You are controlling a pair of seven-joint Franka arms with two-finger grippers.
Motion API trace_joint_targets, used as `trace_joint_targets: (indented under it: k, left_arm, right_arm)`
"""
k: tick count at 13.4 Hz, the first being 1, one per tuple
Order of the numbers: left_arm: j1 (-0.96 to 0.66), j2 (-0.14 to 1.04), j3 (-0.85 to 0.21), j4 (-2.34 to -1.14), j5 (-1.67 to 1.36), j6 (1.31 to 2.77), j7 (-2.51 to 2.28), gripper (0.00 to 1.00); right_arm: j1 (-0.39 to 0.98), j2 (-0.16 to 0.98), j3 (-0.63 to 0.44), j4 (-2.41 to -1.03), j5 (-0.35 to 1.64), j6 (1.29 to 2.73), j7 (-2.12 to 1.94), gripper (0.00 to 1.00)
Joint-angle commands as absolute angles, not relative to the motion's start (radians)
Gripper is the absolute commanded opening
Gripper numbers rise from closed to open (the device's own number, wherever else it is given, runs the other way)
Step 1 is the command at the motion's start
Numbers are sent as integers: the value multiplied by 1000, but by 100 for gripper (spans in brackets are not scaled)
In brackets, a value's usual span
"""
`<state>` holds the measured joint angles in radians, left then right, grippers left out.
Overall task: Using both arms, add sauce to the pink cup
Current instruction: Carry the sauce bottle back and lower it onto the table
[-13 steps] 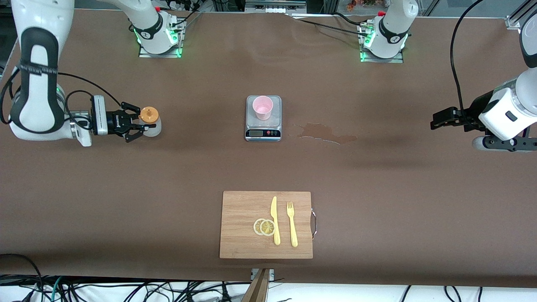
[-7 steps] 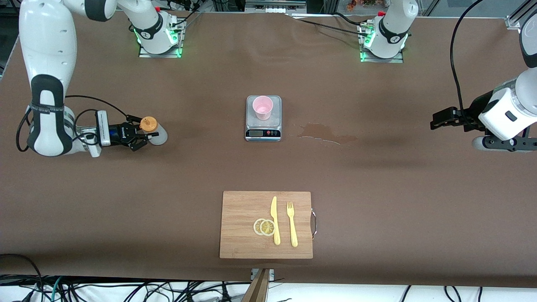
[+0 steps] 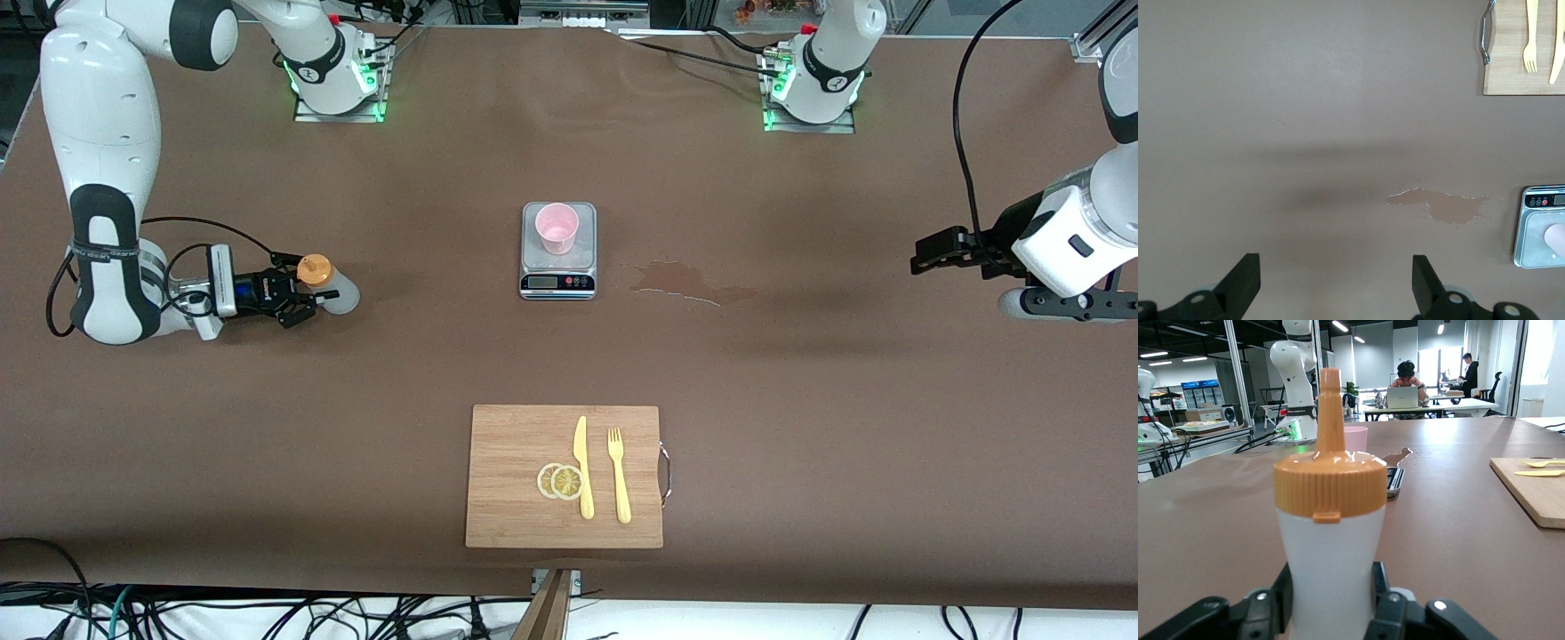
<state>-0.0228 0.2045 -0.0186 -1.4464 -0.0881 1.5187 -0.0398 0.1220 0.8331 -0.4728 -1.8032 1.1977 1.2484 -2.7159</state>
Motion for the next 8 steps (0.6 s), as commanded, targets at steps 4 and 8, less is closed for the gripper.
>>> trace_joint_targets:
  k: [4, 8]
  left_arm:
    - [-23, 212, -23, -1424, -83, 1503, -44, 100]
    - [-21, 212, -21, -1424, -81, 1503, -44, 100]
  right_arm:
    - [45, 845, -472, -1709, 1076, 1230, -2711, 100]
    - [6, 827, -544, -1600, 959, 1206, -2501, 100]
